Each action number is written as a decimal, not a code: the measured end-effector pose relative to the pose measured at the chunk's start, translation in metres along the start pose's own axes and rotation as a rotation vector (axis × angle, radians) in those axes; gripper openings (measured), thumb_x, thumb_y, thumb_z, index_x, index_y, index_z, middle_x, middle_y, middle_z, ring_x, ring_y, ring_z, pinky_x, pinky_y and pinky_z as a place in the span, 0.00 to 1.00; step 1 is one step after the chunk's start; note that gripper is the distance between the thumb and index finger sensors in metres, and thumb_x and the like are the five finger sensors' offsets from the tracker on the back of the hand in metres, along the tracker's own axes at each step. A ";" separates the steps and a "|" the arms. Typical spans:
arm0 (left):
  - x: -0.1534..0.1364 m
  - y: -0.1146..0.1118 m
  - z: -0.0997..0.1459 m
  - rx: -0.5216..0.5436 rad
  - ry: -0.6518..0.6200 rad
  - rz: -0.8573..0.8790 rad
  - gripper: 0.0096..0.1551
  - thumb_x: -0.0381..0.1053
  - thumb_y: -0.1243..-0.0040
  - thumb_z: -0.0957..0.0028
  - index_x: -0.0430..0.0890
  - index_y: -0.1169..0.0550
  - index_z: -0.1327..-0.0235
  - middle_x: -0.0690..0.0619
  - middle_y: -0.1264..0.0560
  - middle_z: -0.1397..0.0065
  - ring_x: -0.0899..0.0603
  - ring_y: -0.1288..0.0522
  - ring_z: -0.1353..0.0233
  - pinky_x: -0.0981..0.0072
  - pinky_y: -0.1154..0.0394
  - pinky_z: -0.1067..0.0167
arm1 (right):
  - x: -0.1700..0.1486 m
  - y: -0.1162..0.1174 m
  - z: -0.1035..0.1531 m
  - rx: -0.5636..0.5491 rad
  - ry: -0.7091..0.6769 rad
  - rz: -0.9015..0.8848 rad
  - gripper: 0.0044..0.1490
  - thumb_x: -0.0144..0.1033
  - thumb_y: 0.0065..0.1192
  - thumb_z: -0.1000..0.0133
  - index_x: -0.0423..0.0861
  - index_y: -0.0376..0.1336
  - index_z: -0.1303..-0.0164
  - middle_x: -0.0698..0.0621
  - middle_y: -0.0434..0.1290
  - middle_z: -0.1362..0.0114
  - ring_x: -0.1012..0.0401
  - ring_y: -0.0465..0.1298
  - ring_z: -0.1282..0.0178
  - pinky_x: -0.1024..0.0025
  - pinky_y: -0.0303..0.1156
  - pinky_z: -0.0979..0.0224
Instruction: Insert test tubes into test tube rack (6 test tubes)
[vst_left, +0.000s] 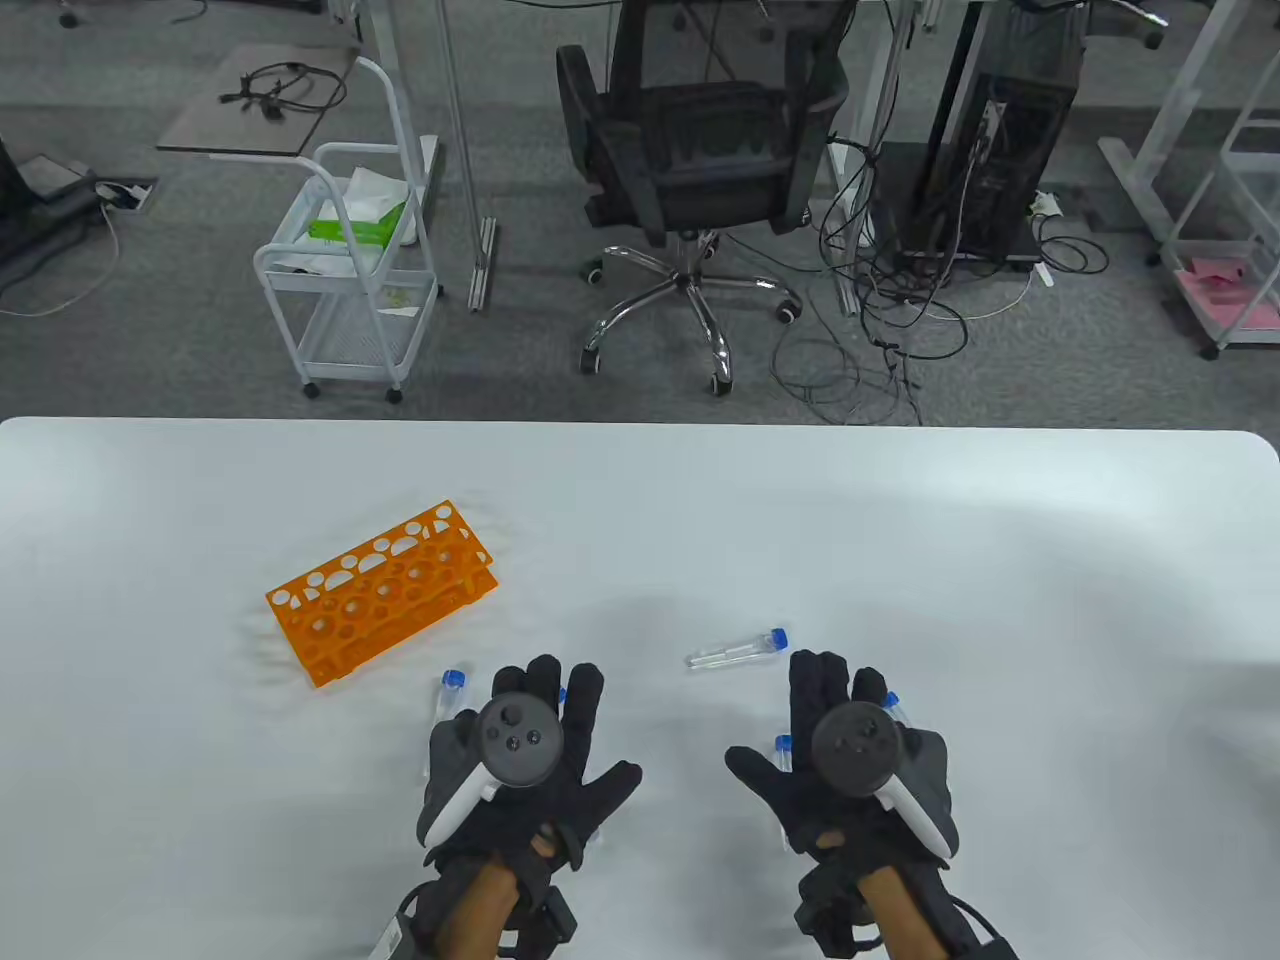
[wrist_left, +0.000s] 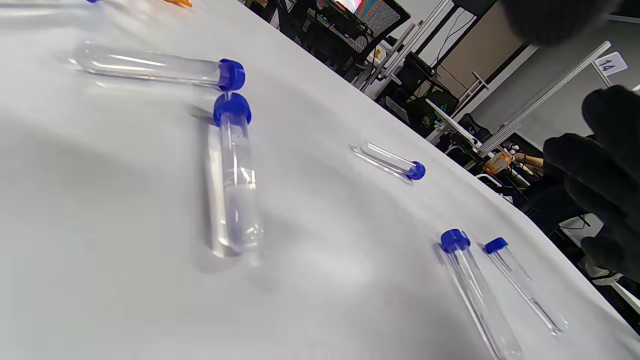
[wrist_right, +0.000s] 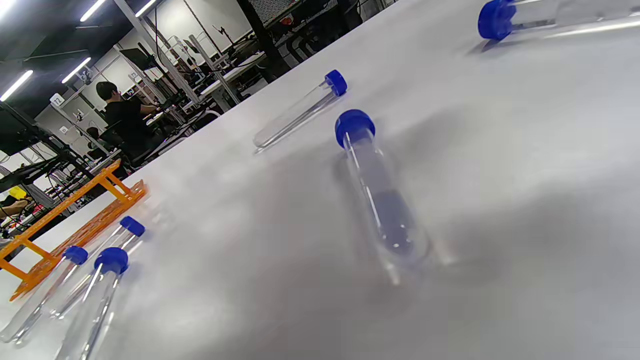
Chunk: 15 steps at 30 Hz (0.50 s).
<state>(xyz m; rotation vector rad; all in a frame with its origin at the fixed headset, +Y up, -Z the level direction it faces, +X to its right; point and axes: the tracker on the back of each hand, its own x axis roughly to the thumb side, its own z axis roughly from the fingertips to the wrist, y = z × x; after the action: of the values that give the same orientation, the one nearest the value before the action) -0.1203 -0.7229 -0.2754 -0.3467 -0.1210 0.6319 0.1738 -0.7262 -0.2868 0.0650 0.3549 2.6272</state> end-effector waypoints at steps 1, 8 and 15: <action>0.000 0.000 0.000 0.000 0.000 0.001 0.51 0.75 0.51 0.56 0.72 0.68 0.36 0.57 0.79 0.22 0.44 0.83 0.25 0.33 0.82 0.37 | 0.000 0.000 0.000 0.000 -0.001 0.001 0.65 0.85 0.38 0.59 0.65 0.15 0.32 0.51 0.21 0.16 0.43 0.20 0.19 0.27 0.30 0.28; 0.001 -0.002 -0.001 -0.001 -0.002 0.002 0.51 0.75 0.51 0.56 0.72 0.68 0.36 0.57 0.79 0.22 0.44 0.83 0.25 0.33 0.82 0.37 | 0.001 0.000 0.001 -0.001 -0.008 -0.002 0.65 0.85 0.38 0.59 0.64 0.15 0.32 0.51 0.22 0.16 0.42 0.20 0.19 0.27 0.30 0.28; 0.003 0.000 0.001 0.011 -0.013 0.024 0.51 0.75 0.52 0.56 0.72 0.68 0.36 0.57 0.79 0.22 0.44 0.83 0.25 0.33 0.82 0.37 | 0.000 -0.002 0.004 -0.013 -0.026 -0.023 0.65 0.85 0.38 0.59 0.64 0.15 0.32 0.50 0.22 0.16 0.42 0.20 0.20 0.27 0.31 0.29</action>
<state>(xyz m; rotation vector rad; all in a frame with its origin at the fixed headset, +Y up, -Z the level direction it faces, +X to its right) -0.1176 -0.7210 -0.2743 -0.3335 -0.1259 0.6581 0.1754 -0.7230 -0.2834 0.0906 0.3276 2.6031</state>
